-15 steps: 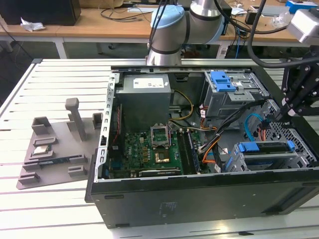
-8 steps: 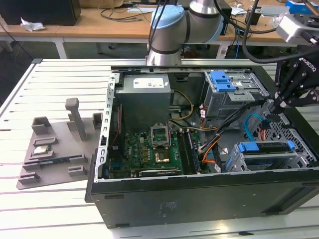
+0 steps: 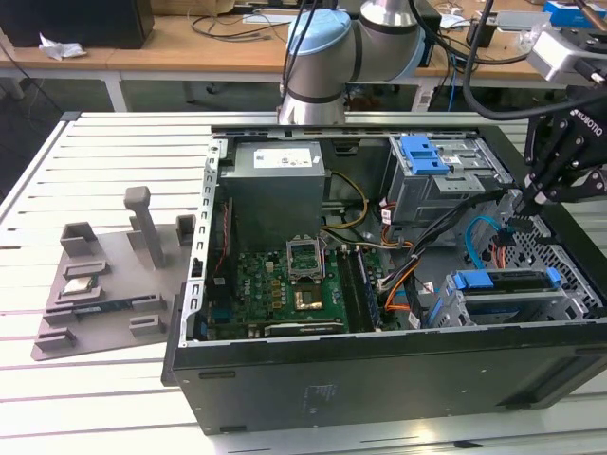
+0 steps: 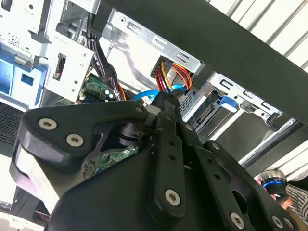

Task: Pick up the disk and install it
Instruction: 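Insert the first disk wire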

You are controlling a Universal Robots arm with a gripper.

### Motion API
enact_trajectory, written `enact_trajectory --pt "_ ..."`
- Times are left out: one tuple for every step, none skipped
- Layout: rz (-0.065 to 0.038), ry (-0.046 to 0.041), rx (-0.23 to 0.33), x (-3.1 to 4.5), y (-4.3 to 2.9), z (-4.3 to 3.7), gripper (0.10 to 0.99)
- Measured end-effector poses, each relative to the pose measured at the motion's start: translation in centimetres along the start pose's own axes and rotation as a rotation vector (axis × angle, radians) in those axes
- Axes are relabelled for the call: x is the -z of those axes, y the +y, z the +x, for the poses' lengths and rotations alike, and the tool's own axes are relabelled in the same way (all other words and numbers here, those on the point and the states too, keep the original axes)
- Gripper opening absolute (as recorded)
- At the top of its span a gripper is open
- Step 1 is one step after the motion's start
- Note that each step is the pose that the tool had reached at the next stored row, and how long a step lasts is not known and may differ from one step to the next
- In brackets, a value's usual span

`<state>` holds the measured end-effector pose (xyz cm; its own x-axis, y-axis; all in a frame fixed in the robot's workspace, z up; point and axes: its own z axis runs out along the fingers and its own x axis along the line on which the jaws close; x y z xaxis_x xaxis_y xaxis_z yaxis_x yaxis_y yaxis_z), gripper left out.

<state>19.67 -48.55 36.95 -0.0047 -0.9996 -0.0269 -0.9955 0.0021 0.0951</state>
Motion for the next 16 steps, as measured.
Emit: enact_trajectory --pt "0.0 0.0001 0.0 0.0 0.0 0.0 0.169" --pt "0.0 0.0001 0.0 0.0 0.0 0.0 0.235" --pt "0.0 0.0002 0.0 0.0 0.0 0.0 0.235" --pt "0.0 0.0002 0.0 0.0 0.0 0.0 0.294" --pt "0.0 0.0014 0.0 0.0 0.0 -0.01 0.361" --pt "0.0 0.0199 -0.002 -0.03 0.0 -0.01 0.361" --pt "0.0 0.0418 -0.004 -0.11 -0.01 -0.02 0.361" --pt "0.0 0.0514 -0.005 -0.32 -0.03 -0.14 0.361" --pt "0.0 0.0528 -0.005 -0.47 -0.05 -0.33 0.361" --pt "0.0 0.0577 -0.006 -0.76 -0.07 -0.61 0.361" --pt "0.0 0.0697 -0.007 -1.15 -0.1 -0.72 0.361" --pt "0.0 0.0808 -0.008 -1.38 -0.13 -0.71 0.361" --pt "0.0 0.0882 -0.008 -1.51 -0.14 -0.7 0.361" --pt "0.0 0.0886 -0.008 -1.51 -0.14 -0.7 0.361" --pt "0.0 0.0888 -0.008 -1.51 -0.14 -0.71 0.361" --pt "0.0 0.0889 -0.008 -1.51 -0.14 -0.7 0.361"
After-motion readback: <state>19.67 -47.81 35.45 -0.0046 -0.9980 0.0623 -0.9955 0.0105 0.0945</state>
